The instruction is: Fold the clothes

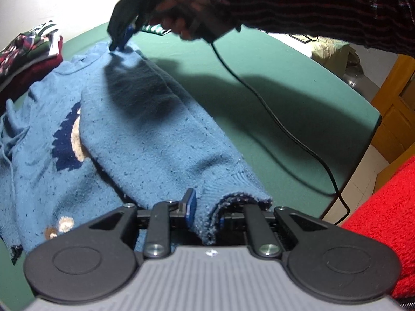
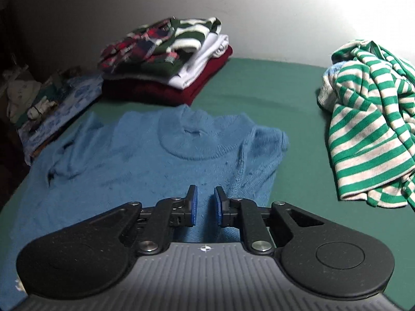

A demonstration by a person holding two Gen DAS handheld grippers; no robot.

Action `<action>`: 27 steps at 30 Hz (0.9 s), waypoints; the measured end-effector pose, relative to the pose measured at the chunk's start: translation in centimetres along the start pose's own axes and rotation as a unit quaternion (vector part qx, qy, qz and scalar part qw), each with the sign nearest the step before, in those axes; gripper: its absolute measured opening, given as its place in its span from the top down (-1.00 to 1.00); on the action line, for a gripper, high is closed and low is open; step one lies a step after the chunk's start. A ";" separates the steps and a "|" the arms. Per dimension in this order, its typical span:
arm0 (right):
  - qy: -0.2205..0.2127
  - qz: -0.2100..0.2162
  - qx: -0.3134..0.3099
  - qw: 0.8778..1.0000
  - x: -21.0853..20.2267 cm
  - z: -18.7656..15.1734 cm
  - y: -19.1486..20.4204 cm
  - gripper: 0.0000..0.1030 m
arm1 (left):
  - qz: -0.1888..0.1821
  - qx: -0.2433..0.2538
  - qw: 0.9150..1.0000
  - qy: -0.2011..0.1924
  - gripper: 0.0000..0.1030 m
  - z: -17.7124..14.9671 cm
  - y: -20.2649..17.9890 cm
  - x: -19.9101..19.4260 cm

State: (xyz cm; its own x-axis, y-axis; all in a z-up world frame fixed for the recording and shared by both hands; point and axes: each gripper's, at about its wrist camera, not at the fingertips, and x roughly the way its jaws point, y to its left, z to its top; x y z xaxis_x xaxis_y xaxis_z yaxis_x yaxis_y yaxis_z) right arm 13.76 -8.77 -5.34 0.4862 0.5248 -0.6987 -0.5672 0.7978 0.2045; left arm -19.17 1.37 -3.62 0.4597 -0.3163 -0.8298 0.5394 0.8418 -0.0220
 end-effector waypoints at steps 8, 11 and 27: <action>-0.030 -0.058 0.005 0.998 2.7 0.7 -0.1 1.00 | -0.022 -0.003 1.000 -0.005 0.64 -0.2 -0.8 -0.4; -0.033 -0.057 0.013 0.998 1.4 0.8 0.4 0.94 | -0.024 0.007 1.000 0.003 0.60 -0.8 -1.2 -0.1; 0.026 0.056 -0.076 0.995 -8.6 -10.2 5.9 0.71 | -0.048 0.013 0.999 -0.011 0.38 -1.6 -0.5 -6.0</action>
State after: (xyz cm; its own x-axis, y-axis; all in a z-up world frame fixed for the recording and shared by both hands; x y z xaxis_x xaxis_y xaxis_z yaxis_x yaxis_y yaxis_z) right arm -0.58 -11.58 -5.06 0.3813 0.5894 -0.7122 -0.7127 0.6781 0.1796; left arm -23.30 3.57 0.52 0.4204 -0.4045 -0.8122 0.6001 0.7954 -0.0856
